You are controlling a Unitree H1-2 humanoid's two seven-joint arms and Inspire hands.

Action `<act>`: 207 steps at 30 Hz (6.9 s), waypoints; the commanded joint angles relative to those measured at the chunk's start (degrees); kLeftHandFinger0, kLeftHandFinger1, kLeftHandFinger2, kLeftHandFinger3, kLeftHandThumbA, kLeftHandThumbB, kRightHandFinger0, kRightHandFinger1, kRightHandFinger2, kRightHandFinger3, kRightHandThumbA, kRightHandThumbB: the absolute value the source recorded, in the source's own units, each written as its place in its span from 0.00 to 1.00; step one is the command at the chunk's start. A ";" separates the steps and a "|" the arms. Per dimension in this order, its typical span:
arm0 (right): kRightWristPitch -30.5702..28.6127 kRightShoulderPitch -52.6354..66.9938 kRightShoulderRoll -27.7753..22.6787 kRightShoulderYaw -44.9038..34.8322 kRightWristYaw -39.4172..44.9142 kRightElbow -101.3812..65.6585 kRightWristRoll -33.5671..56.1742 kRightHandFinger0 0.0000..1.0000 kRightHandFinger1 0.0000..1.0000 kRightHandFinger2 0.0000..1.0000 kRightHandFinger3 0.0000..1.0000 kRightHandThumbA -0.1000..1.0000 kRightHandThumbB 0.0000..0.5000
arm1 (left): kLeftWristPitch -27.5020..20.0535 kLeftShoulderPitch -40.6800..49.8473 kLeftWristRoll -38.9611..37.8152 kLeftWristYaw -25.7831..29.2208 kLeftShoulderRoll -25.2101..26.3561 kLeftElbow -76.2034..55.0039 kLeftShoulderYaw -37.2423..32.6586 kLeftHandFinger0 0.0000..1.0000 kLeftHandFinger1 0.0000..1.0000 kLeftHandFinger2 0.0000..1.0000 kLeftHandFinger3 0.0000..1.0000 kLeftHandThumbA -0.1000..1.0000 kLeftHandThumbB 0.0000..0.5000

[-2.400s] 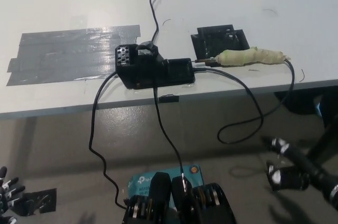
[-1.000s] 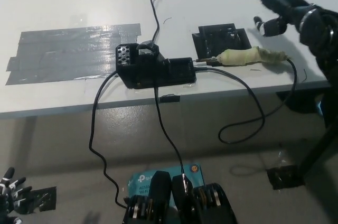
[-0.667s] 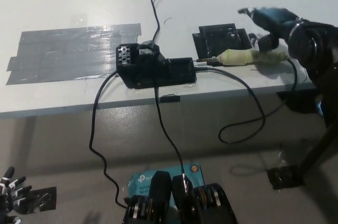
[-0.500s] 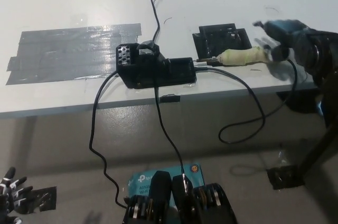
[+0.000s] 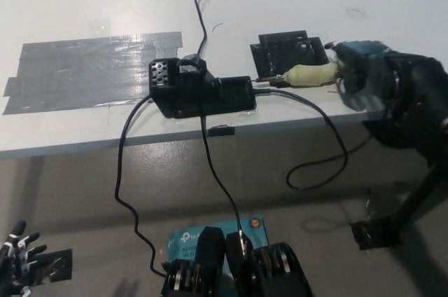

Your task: The robot uses its right hand to grab and lift the soldering gun kept on the middle of the table and puts it in its base

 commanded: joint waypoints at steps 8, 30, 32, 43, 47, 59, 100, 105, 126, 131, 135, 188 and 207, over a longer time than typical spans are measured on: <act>-1.15 -2.62 0.08 -1.04 0.95 -1.64 -0.73 1.00 1.00 1.00 1.00 0.17 0.72 | 0.75 0.10 -0.02 -0.57 1.58 -1.71 0.55 0.83 0.90 0.95 1.00 1.00 0.54; -3.83 1.06 2.83 4.56 2.51 -3.49 -4.91 1.00 1.00 1.00 1.00 0.17 0.83 | 0.75 -3.45 0.36 -1.36 2.23 -1.27 -2.63 0.82 0.88 0.95 1.00 1.00 0.53; -3.27 1.38 3.26 4.60 3.00 -3.64 -4.80 1.00 1.00 1.00 1.00 0.17 0.85 | 0.75 -3.35 0.37 -1.15 2.02 -1.85 -2.45 0.81 0.88 0.95 1.00 1.00 0.52; 3.69 0.13 0.30 5.92 12.79 1.36 -6.26 1.00 1.00 1.00 1.00 0.40 1.00 | 0.75 -3.63 0.04 -2.10 2.03 -2.75 -1.99 0.81 0.90 0.95 1.00 1.00 0.53; 4.27 0.93 0.27 3.35 9.59 2.81 -4.38 1.00 1.00 1.00 1.00 0.35 1.00 | 0.73 -3.40 -0.07 -2.71 2.21 -2.65 -1.90 0.82 0.90 0.96 1.00 1.00 0.54; 3.98 5.37 3.01 3.04 6.93 0.20 -5.54 0.00 0.00 0.42 1.00 0.26 1.00 | -1.11 -2.96 -0.32 -4.97 2.55 -1.92 -1.97 0.83 0.93 0.98 1.00 1.00 0.56; -2.17 16.41 -0.19 -5.18 -25.27 -10.27 -14.56 0.00 0.24 0.52 0.26 0.00 0.00 | -1.34 -4.01 2.17 -10.73 5.57 -1.43 -4.99 1.00 1.00 1.00 1.00 1.00 0.58; -5.48 15.50 -0.56 -8.04 -28.36 -12.16 -13.74 0.00 0.23 0.57 0.09 0.00 0.00 | -1.27 -3.38 2.25 -10.69 5.49 -2.02 -4.57 0.99 1.00 1.00 1.00 1.00 0.56; -26.98 12.06 -5.90 -11.22 -21.15 -17.54 -5.50 0.00 0.29 0.62 0.47 0.00 0.15 | -1.64 -3.59 3.55 -10.89 4.80 -0.64 -5.14 0.96 1.00 1.00 1.00 1.00 0.63; -31.21 11.90 -7.53 -7.97 -21.49 -19.58 -7.86 0.00 0.17 0.50 0.29 0.00 0.00 | -1.54 -3.70 4.09 -10.64 4.73 -0.81 -5.43 0.94 0.99 1.00 1.00 1.00 0.61; -32.09 10.51 -9.70 -4.86 -21.16 -21.37 -11.85 0.00 0.16 0.49 0.56 0.18 0.03 | -1.87 -3.62 4.03 -10.99 4.44 -0.76 -5.93 0.95 1.00 1.00 1.00 1.00 0.66; -27.99 3.77 -4.39 -7.06 -15.63 -25.07 -15.49 0.00 0.07 0.46 0.20 0.00 0.07 | -1.83 -3.64 5.16 -10.63 3.26 -0.98 -7.21 0.90 0.96 0.99 1.00 1.00 0.63; -29.87 3.43 -5.17 -5.38 -15.35 -22.25 -17.78 0.00 0.03 0.39 0.04 0.00 0.00 | -1.44 -4.70 5.23 -10.68 2.90 -0.83 -7.49 0.94 0.97 1.00 1.00 1.00 0.65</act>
